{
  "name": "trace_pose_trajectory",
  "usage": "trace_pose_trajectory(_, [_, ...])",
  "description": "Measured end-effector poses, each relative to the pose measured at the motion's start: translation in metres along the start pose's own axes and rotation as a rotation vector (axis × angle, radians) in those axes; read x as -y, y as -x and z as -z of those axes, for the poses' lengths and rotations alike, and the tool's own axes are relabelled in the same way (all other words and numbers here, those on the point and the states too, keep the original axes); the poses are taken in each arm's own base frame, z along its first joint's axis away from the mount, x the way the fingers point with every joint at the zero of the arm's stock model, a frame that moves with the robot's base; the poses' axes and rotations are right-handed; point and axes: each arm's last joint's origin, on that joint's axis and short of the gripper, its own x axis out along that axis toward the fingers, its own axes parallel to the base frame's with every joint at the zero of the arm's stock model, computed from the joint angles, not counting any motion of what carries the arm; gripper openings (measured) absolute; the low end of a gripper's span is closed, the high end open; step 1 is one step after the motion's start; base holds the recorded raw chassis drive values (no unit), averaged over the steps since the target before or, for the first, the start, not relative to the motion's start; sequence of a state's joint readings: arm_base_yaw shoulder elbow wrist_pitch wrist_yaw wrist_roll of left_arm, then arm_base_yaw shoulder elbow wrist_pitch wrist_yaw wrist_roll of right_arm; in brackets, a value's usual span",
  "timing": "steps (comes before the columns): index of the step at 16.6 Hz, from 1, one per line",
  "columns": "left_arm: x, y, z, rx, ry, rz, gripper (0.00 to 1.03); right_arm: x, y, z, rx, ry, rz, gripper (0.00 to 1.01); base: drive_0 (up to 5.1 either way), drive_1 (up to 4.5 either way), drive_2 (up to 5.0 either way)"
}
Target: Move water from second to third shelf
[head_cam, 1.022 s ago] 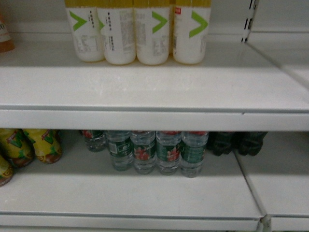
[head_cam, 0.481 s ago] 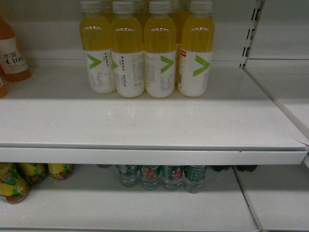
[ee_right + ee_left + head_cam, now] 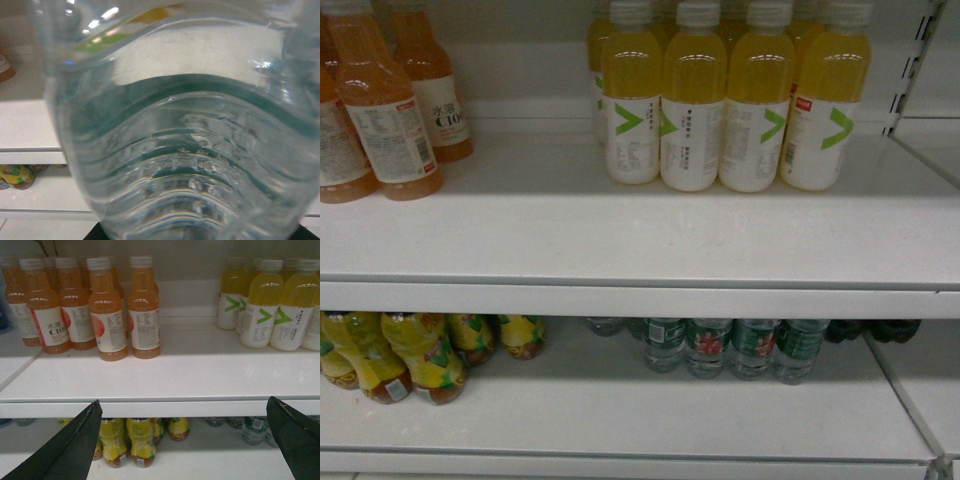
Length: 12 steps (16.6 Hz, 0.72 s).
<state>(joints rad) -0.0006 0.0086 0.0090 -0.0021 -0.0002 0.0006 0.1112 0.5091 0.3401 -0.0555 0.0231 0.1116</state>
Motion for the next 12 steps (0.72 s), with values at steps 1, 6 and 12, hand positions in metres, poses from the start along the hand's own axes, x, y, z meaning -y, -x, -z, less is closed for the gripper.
trace_pose_trajectory(1, [0.0, 0.0, 0.0001, -0.002, 0.0, 0.0, 0.98, 0.0, 0.0, -0.0002, 0.002, 0.0, 0.0, 0.39, 0.0, 0.0, 0.0])
trace_pose_trajectory(6, [0.0, 0.0, 0.0001, -0.001, 0.0, 0.0, 0.98, 0.0, 0.0001, -0.0001, 0.001, 0.0, 0.0, 0.39, -1.0, 0.5, 0.5])
trace_pose_trajectory(12, [0.0, 0.0, 0.0001, -0.002, 0.0, 0.0, 0.98, 0.0001, 0.0, 0.0004, -0.004, 0.0, 0.0, 0.39, -4.8, 2.54, 2.5])
